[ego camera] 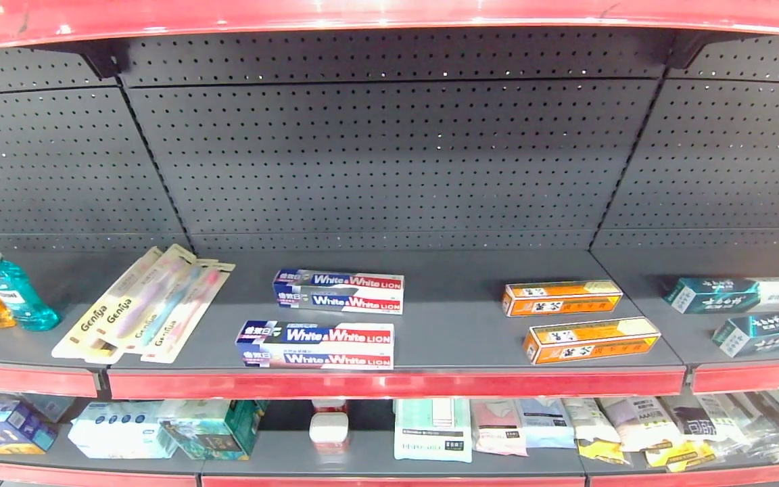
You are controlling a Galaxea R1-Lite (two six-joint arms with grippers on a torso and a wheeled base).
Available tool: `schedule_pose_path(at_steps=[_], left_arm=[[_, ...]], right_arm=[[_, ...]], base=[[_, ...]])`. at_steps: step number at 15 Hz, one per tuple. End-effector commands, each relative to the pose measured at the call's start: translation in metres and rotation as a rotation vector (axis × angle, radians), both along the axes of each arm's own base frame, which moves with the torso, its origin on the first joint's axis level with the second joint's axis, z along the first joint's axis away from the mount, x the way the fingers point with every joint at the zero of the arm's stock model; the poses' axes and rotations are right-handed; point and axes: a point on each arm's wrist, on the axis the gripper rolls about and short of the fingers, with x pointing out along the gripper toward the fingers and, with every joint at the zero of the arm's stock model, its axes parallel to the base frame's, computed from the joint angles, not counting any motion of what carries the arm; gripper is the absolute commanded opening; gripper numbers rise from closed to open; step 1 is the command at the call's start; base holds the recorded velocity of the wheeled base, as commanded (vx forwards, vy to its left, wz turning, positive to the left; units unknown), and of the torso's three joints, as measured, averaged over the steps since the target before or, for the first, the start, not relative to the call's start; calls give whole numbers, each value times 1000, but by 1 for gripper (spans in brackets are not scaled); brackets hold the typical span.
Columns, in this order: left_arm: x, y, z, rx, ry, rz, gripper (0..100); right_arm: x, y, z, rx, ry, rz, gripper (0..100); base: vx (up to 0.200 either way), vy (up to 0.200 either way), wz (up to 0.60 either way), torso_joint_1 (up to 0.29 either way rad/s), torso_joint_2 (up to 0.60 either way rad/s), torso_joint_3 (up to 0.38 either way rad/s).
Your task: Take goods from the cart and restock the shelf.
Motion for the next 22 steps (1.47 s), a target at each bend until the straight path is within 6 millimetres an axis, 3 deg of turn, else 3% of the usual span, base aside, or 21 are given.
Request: schedule_pose_path(at_steps=[1,4,8,13,15,22], left_arm=[[68,-5,88,-12,196,81,100],[141,4,61,44,542,236,100],[205,11,32,69,732,257,100],[239,14,-1,112,817,251,100],[245,13,-10,118,844,240,100],[274,-17,-21,156,801,128,100]], right_arm=[[0,0,0,2,2,0,100],[0,0,0,0,0,0,100],[0,0,0,0,0,0,100],[0,0,0,0,2,-2,100],[0,0,0,0,3,0,100],[0,0,0,0,2,0,100]], base=[[0,0,0,0,0,0],[0,0,0,0,0,0],[0,0,0,0,0,0],[0,0,0,0,0,0],[0,0,0,0,0,0],[0,0,0,0,0,0]])
